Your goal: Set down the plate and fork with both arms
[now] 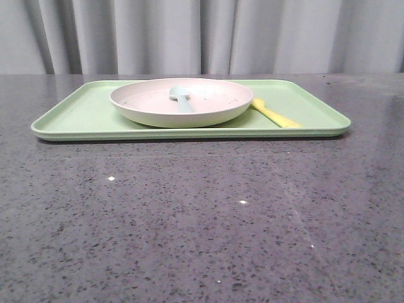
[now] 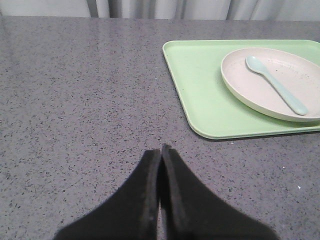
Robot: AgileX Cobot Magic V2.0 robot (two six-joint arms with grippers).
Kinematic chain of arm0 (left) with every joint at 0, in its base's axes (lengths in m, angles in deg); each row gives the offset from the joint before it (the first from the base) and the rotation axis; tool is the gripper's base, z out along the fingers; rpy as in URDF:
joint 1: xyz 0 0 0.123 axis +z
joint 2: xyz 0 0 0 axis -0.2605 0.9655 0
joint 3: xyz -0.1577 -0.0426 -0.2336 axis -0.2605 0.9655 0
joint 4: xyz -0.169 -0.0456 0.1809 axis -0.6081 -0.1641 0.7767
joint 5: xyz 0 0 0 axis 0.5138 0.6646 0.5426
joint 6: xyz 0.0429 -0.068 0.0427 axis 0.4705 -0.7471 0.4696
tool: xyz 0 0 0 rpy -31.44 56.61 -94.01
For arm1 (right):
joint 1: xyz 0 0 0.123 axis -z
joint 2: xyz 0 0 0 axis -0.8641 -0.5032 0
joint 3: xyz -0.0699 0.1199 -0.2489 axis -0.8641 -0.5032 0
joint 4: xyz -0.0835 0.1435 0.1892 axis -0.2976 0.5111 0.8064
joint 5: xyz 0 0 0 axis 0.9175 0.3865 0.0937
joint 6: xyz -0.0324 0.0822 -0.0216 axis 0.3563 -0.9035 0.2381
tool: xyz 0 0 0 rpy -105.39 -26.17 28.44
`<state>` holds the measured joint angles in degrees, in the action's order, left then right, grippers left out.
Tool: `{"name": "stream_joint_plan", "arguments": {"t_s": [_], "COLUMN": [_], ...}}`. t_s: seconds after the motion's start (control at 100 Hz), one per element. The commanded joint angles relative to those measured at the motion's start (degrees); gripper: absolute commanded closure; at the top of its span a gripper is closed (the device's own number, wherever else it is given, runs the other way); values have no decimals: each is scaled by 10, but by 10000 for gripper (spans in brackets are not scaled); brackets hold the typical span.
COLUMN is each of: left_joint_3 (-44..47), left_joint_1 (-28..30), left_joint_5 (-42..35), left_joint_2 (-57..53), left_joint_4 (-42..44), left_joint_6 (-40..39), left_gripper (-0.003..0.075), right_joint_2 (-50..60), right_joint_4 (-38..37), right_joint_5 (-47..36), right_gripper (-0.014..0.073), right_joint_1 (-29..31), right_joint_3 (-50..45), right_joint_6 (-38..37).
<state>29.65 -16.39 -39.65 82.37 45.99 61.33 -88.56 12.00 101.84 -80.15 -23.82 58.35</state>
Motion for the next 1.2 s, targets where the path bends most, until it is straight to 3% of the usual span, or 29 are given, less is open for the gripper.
{"name": "stream_joint_plan", "arguments": {"t_s": [0.0, 1.19], "left_joint_3": [-13, -6], "left_joint_1": [1, 1], "left_joint_5": [-40, -54], "left_joint_2": [-4, -5], "left_joint_4": [-6, -1], "left_joint_6": [0, 0], "left_gripper": [741, 741], "right_joint_2": [-2, -2], "right_joint_4": [-8, -8], "right_joint_5": [-47, -41], "right_gripper": [662, 662], "right_joint_1": [2, 2], "right_joint_3": [14, 14], "right_joint_6": [6, 6]}}
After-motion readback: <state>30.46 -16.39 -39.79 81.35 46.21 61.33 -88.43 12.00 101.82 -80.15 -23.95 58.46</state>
